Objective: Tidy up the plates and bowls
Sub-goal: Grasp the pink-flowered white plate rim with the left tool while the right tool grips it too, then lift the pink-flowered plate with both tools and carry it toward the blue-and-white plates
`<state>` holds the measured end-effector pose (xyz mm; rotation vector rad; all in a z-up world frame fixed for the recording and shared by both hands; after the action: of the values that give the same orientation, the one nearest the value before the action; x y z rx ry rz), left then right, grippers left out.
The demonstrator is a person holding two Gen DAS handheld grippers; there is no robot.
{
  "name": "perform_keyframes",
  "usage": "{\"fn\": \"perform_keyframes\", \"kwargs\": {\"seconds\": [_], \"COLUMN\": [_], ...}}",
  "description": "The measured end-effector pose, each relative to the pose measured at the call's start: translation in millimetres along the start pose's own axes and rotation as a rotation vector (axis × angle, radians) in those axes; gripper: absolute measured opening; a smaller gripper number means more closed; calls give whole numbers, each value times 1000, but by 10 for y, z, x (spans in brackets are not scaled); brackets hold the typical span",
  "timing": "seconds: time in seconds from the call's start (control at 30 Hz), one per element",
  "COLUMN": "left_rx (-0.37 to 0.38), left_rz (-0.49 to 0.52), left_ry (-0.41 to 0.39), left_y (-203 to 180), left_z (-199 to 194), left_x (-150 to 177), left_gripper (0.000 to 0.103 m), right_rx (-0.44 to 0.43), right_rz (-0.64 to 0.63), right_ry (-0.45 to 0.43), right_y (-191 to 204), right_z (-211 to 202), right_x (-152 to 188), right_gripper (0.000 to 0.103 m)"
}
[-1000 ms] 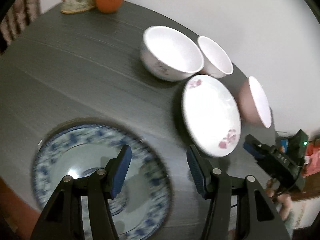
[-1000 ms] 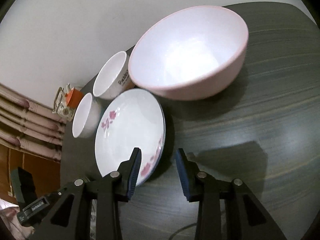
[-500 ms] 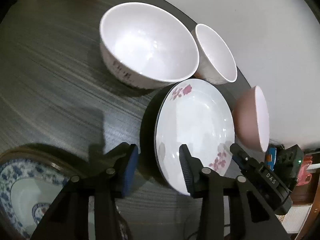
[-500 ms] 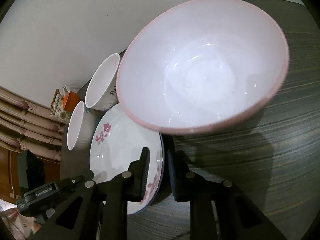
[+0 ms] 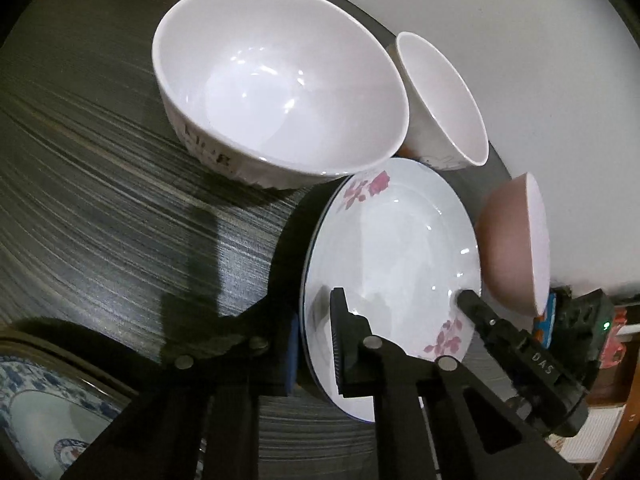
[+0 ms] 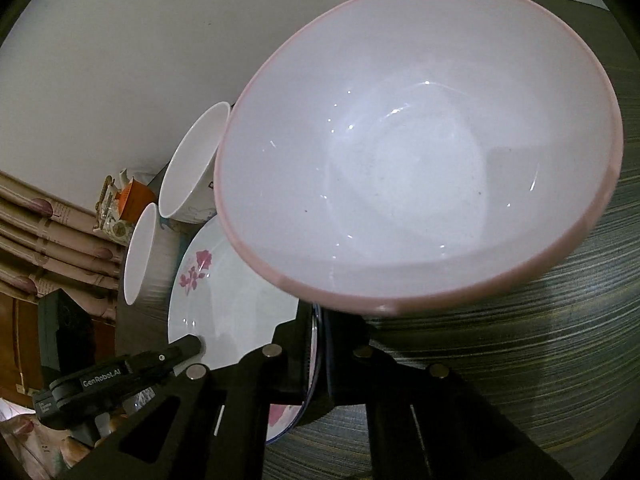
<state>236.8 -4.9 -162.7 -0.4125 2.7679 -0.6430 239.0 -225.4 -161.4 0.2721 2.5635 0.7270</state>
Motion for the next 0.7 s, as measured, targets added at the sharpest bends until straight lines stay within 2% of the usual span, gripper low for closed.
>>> {"fn": "perform_keyframes", "kwargs": {"seconds": [0.23,0.7], "left_rx": [-33,-60], "left_rz": [63,164], "left_ry": [12,86], "left_y": [-152,-292], "left_z": [1,-146], "left_x": [167,1040], "left_gripper": [9,11], "right_rx": [27,45], "right_rz": [-10,60], "right_ry": [10,52], "right_y": [-74,-321], "right_z": [-72,-593], "right_x": [219,1092], "right_gripper": [6,6]}}
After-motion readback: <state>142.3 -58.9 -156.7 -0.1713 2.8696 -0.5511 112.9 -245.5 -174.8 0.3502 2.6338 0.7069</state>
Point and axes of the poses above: each gripper's, at about its wrist camera, not at the fingertips, and z roughly the way its jaws point, y to its left, x to its underside, the point moved 4 cm from there along z, roughly the way its jaws point, and after that the axes turned 3 degrees about -y, right-handed, at the moved point
